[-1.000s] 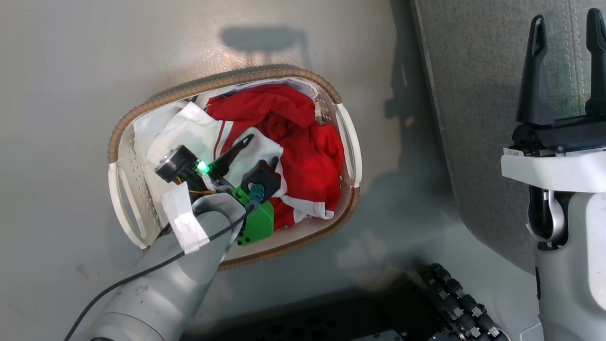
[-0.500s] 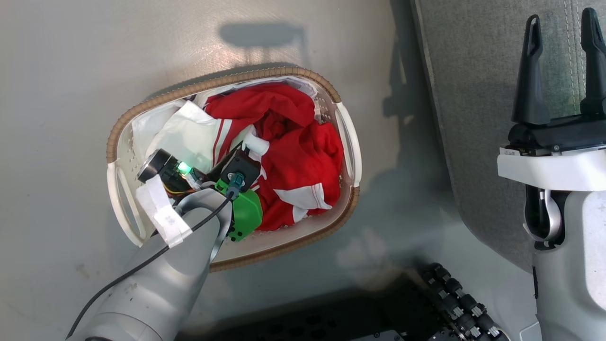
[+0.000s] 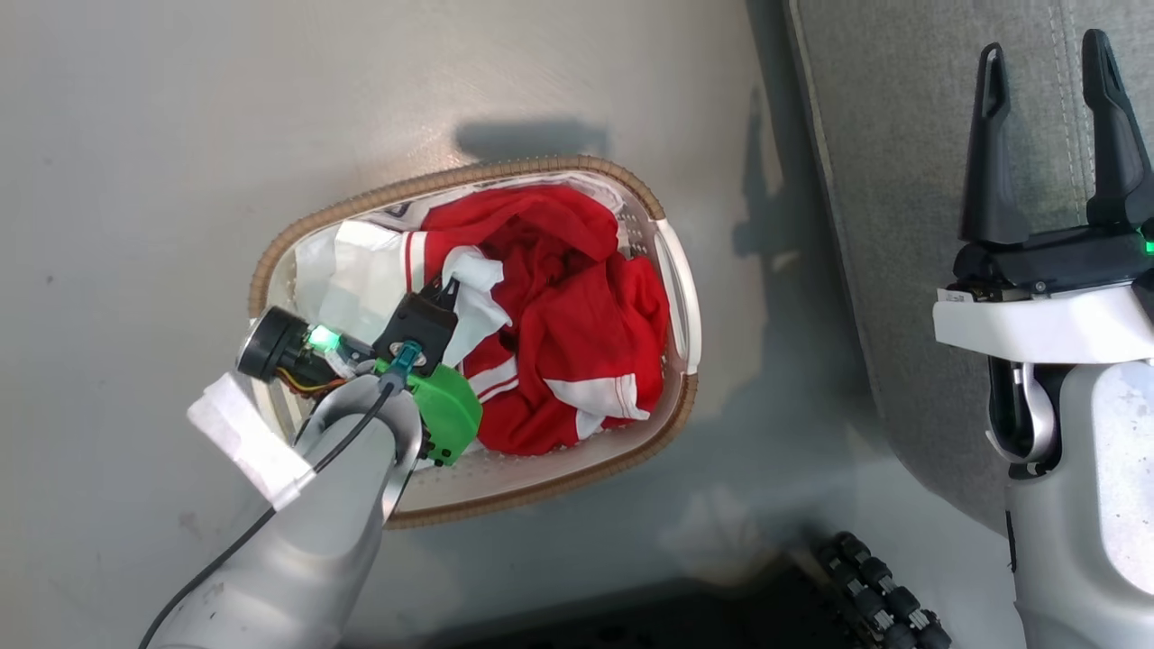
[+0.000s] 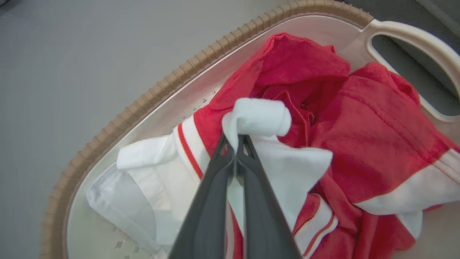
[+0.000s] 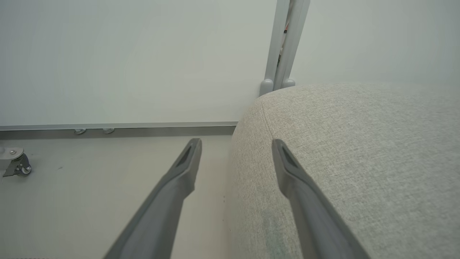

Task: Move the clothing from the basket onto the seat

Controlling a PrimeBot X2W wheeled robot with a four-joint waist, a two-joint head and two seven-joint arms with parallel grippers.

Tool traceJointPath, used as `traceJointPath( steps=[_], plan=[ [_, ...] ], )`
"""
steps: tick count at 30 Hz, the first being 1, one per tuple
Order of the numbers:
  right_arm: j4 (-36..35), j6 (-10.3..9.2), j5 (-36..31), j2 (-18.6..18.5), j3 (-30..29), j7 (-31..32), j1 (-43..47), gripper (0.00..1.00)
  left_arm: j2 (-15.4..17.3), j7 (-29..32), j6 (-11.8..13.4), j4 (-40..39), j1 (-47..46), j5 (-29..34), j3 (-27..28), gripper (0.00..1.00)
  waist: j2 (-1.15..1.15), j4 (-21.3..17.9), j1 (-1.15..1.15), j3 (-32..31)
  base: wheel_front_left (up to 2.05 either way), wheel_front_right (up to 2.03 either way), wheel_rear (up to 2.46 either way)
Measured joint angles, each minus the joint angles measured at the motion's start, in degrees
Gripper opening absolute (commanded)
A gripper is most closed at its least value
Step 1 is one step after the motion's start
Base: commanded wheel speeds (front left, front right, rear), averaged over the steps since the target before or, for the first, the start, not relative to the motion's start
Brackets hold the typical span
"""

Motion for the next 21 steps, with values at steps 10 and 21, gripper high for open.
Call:
traceJointPath(
  steps=[10, 21],
  plan=[
    [2.7, 0.0, -1.0, 0.0, 0.4, 0.0, 3.1, 1.0, 4.0, 0.0, -0.1, -13.6, 8.8, 1.2, 4.1, 0.0, 0.0, 1.7, -0.01, -7.6, 0.0, 0.0, 0.0],
    [5.4, 0.0, -2.2, 0.0, 0.5, 0.0, 8.8, 1.0, 8.9, 0.0, -1.2, -27.1, 13.9, 4.6, 6.7, 0.0, 0.0, 4.2, -0.01, -19.0, 0.0, 0.0, 0.0]
  ],
)
